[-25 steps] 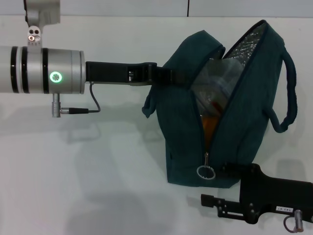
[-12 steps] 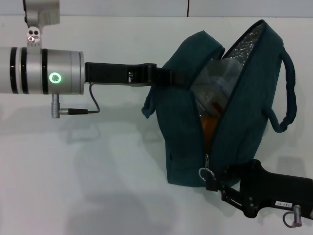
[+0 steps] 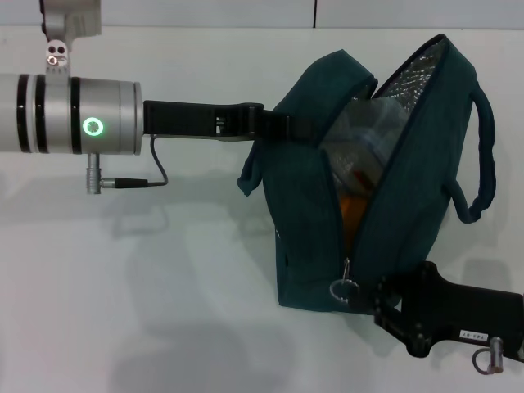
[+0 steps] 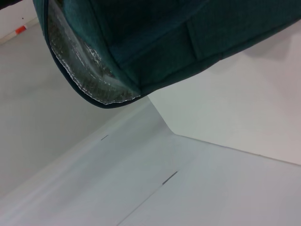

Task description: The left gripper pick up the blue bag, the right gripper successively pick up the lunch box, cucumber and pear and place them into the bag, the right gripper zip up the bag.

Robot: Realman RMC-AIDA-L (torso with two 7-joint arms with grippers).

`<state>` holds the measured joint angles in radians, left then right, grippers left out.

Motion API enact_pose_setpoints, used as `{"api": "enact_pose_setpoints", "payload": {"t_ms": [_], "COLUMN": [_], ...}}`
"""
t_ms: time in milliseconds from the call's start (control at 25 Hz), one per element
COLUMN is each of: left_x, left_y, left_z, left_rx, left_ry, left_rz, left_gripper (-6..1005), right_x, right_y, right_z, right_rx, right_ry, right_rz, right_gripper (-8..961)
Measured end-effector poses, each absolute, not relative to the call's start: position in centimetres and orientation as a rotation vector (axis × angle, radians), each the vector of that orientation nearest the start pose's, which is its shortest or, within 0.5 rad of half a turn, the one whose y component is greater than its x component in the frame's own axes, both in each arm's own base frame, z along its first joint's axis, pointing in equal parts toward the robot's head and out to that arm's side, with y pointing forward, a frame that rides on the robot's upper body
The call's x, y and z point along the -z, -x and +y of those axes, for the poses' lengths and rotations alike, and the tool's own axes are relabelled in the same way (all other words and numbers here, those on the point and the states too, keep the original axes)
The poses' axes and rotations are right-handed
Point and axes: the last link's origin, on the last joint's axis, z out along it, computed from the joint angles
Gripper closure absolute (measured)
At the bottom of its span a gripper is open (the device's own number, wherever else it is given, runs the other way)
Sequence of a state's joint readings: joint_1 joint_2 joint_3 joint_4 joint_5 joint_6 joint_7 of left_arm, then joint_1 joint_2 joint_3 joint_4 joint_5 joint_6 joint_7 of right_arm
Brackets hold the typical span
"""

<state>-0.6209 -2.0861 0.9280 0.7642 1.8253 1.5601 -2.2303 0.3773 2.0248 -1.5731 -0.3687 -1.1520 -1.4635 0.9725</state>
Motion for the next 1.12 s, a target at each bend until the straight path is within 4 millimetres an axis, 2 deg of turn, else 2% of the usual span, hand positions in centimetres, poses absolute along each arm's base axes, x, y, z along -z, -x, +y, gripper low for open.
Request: {"api": "enact_pose_setpoints", "payload": {"t_ms": [680,1120], "left_x": [0.7,0.5], "left_y": [18.9,18.9], "left_z": [35.4,35.5], "left_rx": [0.863,0.887], "left_ry": [2.684,2.684], "left_rz": [-1.508,-1.491], "left_gripper": [874,872], "right_x": [4.5,3.7], "right_y": [-27.5,-26.9], "right_z": [24.3,24.9], "right_rx": [-1.134,-1.196], "right_ry": [2.670,2.628], "right_rz": [0.528,0.499], "right_gripper": [949,949]}}
